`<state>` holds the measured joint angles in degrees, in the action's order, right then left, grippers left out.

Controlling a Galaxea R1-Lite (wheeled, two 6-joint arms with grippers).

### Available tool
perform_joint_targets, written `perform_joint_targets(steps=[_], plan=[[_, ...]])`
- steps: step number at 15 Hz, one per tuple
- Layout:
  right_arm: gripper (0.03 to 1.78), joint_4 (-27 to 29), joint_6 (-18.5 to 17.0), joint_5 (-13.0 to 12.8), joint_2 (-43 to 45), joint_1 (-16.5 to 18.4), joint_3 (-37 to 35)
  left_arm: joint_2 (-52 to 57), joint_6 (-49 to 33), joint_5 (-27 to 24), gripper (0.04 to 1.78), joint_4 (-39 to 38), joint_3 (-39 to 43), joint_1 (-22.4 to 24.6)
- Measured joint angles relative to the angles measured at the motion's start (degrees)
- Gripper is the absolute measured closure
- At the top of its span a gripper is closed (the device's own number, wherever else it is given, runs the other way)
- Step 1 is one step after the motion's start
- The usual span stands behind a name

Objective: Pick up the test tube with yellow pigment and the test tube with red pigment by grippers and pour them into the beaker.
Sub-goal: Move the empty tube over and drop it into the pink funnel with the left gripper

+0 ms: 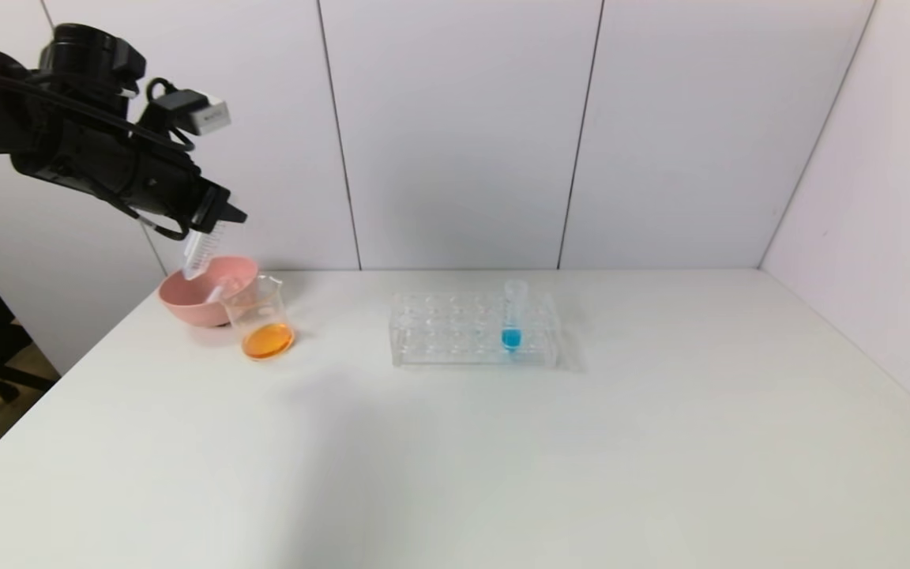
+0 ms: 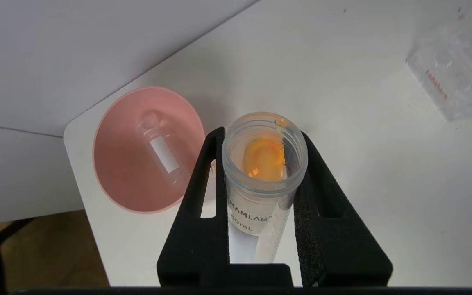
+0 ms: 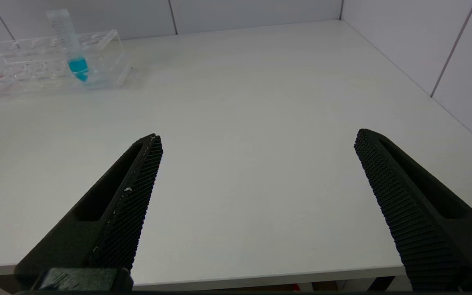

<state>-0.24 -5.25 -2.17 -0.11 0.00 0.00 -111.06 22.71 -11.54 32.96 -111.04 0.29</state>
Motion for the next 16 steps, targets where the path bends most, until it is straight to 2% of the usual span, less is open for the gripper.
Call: perform_joint_targets(steps=[3,7,12,14,16], plan=[[0.1,0.0,0.0,0.0,0.0,0.0,0.0,6.2,-10.0,-0.2,1.36,-11.3,11.4,2.8],[0.1,0.0,0.0,0.0,0.0,0.0,0.0,16.5,-22.6,0.4,1.36,-34.1,33.4,6.0],[0.1,0.0,0.0,0.0,0.0,0.0,0.0,25.8,-29.9,7.5,1.36,-63.9,60.1,8.6],[0.1,0.0,0.0,0.0,0.0,0.0,0.0,27.0,-31.0,8.2,1.36,-76.2,66.4,9.2],[0.1,0.0,0.0,0.0,0.0,0.0,0.0,26.4,-31.1,8.5,1.36,-81.1,68.1,9.4]])
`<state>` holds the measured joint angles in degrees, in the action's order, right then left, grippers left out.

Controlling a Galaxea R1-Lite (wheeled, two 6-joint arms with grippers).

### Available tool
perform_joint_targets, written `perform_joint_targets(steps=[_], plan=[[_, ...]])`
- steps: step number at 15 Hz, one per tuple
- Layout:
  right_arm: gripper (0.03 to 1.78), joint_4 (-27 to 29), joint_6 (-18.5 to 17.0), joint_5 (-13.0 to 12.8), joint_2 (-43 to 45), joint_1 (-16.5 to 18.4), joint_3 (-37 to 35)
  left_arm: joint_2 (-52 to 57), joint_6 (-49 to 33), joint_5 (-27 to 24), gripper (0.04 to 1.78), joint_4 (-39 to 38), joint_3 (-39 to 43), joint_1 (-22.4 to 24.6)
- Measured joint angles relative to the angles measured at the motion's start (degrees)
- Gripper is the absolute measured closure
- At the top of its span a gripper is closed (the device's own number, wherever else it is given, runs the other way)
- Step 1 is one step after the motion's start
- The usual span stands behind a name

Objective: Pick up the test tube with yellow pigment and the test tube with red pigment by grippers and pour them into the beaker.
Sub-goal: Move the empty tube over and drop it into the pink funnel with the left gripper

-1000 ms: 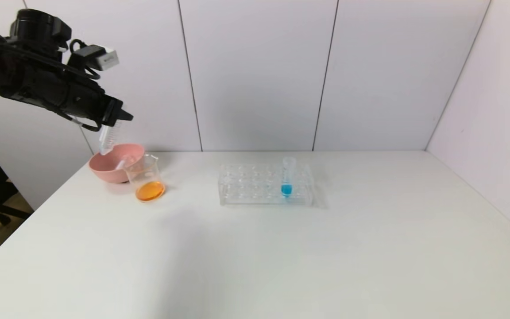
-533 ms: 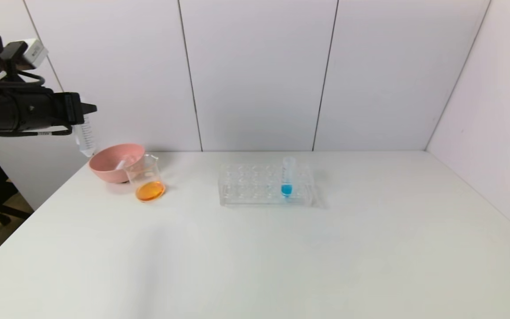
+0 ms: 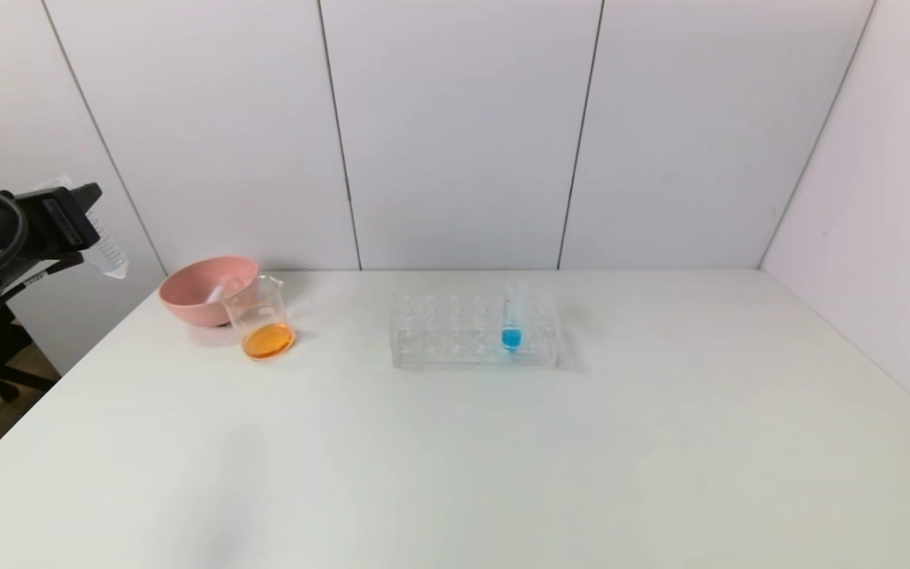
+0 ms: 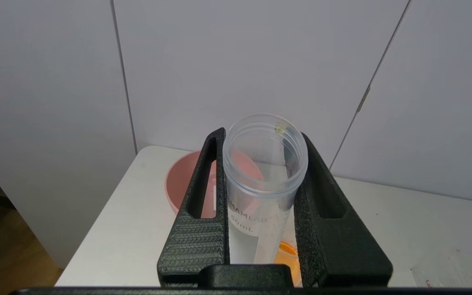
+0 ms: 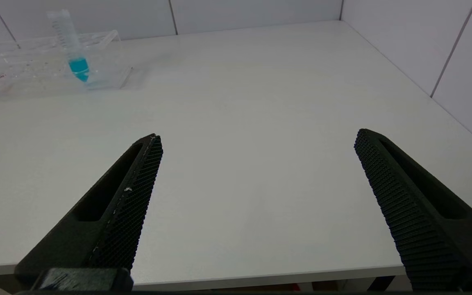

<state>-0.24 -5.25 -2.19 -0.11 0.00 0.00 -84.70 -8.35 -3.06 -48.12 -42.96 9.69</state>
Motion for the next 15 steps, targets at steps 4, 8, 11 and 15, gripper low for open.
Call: perform_joint_targets(steps=[4,8,11,15], plan=[[0.1,0.0,0.0,0.0,0.0,0.0,0.0,-7.1,0.2,0.0,1.36,-3.1,-2.0,0.1],[0.1,0.0,0.0,0.0,0.0,0.0,0.0,-20.9,0.4,-0.3,1.36,-9.0,-11.4,0.3],[0.1,0.0,0.0,0.0,0.0,0.0,0.0,-30.1,0.4,-0.4,1.36,-8.9,-22.4,0.3],[0.1,0.0,0.0,0.0,0.0,0.0,0.0,-39.3,0.6,-0.4,1.36,-4.0,-33.9,0.3]])
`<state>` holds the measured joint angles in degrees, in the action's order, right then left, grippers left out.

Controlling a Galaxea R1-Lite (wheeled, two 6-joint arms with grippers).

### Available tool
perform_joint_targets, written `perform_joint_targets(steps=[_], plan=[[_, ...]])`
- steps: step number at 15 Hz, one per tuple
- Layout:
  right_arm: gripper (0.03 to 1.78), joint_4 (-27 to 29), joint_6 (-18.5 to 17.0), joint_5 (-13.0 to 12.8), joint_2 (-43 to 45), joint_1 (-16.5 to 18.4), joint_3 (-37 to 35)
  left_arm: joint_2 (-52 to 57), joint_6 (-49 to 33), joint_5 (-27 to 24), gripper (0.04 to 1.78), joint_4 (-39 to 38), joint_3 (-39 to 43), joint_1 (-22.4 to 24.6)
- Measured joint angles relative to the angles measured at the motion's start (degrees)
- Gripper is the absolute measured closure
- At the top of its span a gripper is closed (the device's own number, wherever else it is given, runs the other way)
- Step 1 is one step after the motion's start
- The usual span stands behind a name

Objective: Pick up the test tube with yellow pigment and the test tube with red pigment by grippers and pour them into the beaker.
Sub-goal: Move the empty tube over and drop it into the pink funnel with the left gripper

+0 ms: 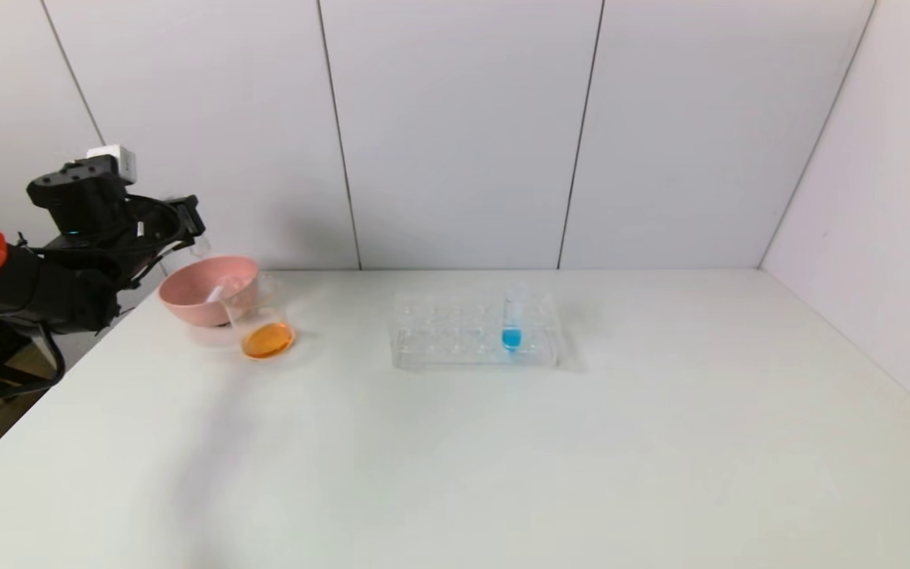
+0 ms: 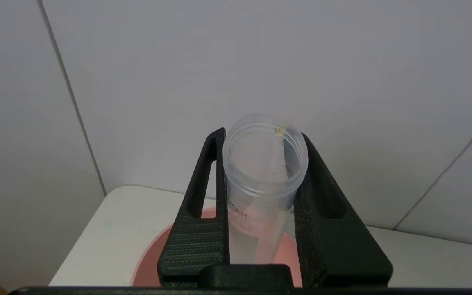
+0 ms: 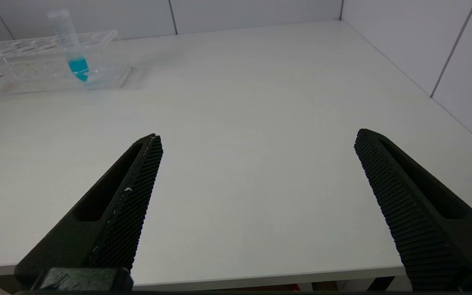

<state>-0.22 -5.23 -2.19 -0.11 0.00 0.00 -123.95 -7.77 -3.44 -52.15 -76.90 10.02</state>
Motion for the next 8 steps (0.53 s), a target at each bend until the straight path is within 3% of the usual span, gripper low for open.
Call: perform_joint_targets(steps=[8], plan=[[0.1,0.0,0.0,0.0,0.0,0.0,0.0,-9.2,2.5,0.4,1.36,1.1,-7.8,-0.1]])
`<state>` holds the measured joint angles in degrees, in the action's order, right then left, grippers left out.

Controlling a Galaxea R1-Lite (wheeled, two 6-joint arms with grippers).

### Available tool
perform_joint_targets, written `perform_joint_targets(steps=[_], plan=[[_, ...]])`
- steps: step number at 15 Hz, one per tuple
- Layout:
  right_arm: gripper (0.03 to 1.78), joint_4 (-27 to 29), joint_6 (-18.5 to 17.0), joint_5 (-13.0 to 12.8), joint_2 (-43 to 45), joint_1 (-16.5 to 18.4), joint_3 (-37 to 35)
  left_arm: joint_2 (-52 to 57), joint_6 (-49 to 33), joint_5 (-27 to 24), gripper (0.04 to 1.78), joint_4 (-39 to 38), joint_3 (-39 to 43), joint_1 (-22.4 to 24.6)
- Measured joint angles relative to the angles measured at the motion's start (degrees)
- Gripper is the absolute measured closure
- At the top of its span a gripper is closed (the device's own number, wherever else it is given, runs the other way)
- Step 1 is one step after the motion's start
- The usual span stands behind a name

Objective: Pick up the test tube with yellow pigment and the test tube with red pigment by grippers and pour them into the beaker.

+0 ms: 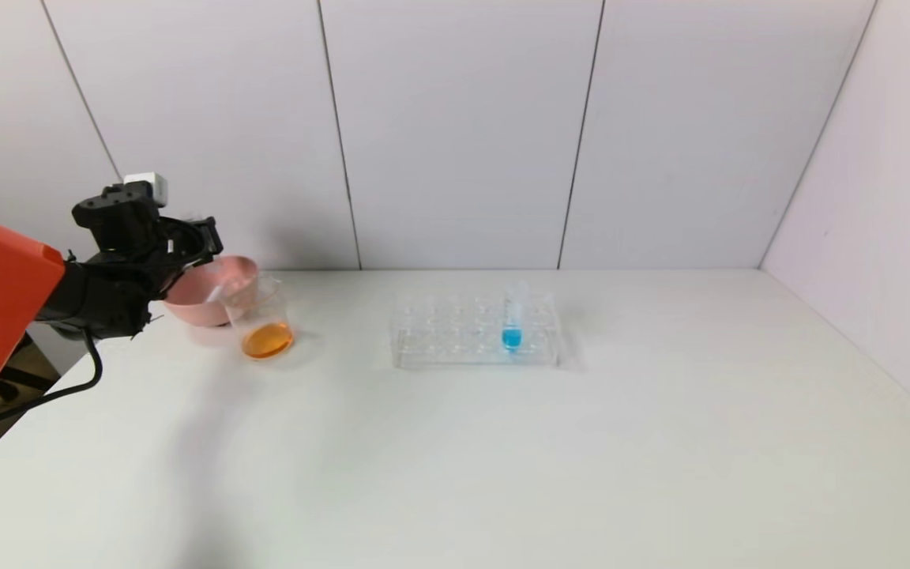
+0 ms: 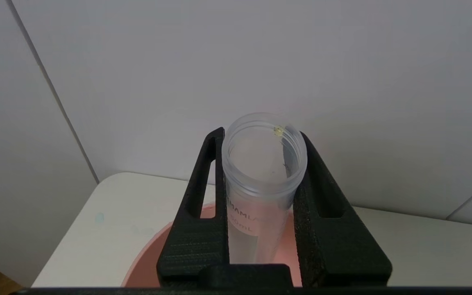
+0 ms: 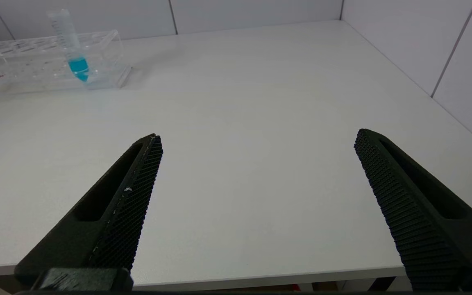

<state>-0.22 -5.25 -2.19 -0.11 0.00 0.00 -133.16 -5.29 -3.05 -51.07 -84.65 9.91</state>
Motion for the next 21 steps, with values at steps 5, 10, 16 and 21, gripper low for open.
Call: perform_joint_targets(steps=[5,10,16,21], plan=[[0.1,0.0,0.0,0.0,0.0,0.0,0.0,-0.9,-0.1,0.2,1.11,-0.1,-0.3,-0.2],[0.1,0.0,0.0,0.0,0.0,0.0,0.0,-0.9,0.3,0.2,0.37,1.2,-2.6,-0.8],[0.1,0.0,0.0,0.0,0.0,0.0,0.0,1.0,0.3,0.2,0.06,6.2,-7.7,-3.5],[0.1,0.0,0.0,0.0,0.0,0.0,0.0,9.6,0.5,-1.4,0.06,9.3,-2.1,-6.7]])
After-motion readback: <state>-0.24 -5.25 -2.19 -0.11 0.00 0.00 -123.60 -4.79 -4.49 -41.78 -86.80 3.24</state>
